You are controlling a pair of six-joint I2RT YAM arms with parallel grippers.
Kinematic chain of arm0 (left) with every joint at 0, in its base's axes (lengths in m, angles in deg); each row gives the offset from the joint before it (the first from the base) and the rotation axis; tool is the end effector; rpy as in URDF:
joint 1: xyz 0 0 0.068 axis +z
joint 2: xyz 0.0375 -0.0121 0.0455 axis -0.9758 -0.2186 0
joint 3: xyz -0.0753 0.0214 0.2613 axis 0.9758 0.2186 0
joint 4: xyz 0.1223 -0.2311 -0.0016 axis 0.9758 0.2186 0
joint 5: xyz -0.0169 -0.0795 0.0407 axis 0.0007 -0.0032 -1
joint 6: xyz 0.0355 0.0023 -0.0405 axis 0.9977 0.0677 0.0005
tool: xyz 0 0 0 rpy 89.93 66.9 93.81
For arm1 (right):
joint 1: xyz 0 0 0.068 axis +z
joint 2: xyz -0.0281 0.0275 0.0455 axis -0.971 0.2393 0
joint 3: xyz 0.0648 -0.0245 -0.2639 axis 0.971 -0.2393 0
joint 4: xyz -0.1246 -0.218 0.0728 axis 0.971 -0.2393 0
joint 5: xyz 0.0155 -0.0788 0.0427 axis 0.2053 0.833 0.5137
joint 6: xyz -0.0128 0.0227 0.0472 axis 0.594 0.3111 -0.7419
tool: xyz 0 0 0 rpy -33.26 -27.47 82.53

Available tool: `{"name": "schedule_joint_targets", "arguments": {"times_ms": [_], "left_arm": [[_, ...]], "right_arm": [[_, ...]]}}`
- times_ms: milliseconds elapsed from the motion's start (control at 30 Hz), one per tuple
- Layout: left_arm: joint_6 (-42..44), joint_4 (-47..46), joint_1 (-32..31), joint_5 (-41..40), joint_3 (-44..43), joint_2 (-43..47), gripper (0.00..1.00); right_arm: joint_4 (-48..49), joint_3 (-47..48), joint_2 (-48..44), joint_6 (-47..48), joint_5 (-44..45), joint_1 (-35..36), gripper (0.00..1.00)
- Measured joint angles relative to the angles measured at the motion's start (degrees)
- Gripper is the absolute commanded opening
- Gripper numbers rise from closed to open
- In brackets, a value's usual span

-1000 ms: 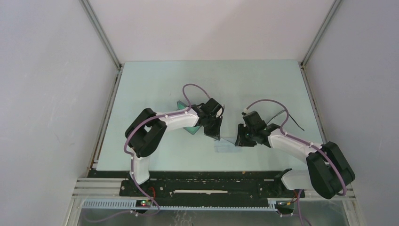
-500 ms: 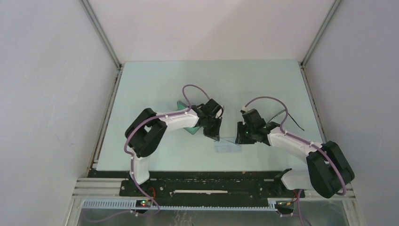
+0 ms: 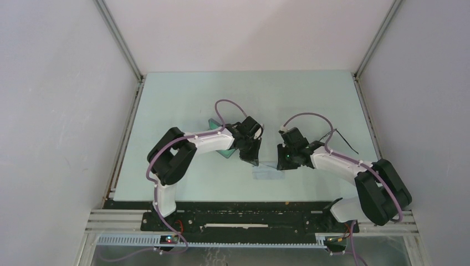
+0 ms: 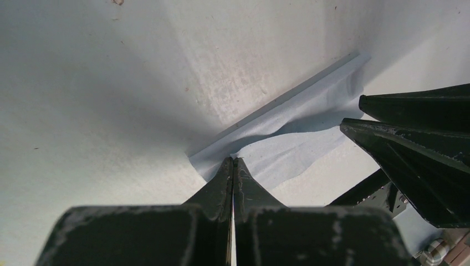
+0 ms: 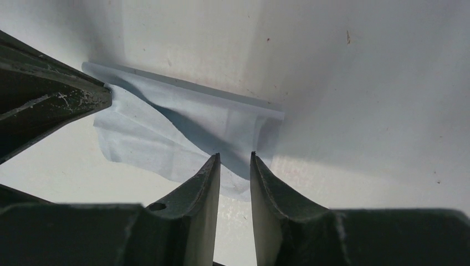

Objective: Organize the sunglasses
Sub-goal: Fold the glasses cleaning cloth at the center of the board.

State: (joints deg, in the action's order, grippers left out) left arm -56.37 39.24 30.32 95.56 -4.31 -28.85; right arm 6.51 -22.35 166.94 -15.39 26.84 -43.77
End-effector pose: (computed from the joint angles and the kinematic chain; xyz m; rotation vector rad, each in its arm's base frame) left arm 0.2596 -0.2916 0.1570 0.4318 2.8316 -0.7076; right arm 0.2072 0.1338 0.1650 -0.2660 2.6925 0.3789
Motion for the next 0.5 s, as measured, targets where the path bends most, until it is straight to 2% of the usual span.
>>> {"name": "schedule_joint_targets", "arguments": {"times_ms": [500], "left_arm": [[0.00, -0.02, 0.20, 0.02, 0.04, -0.42, 0.00]], "right_arm": [[-0.35, 0.59, 1.33, 1.09, -0.13, 0.79, 0.29]]}}
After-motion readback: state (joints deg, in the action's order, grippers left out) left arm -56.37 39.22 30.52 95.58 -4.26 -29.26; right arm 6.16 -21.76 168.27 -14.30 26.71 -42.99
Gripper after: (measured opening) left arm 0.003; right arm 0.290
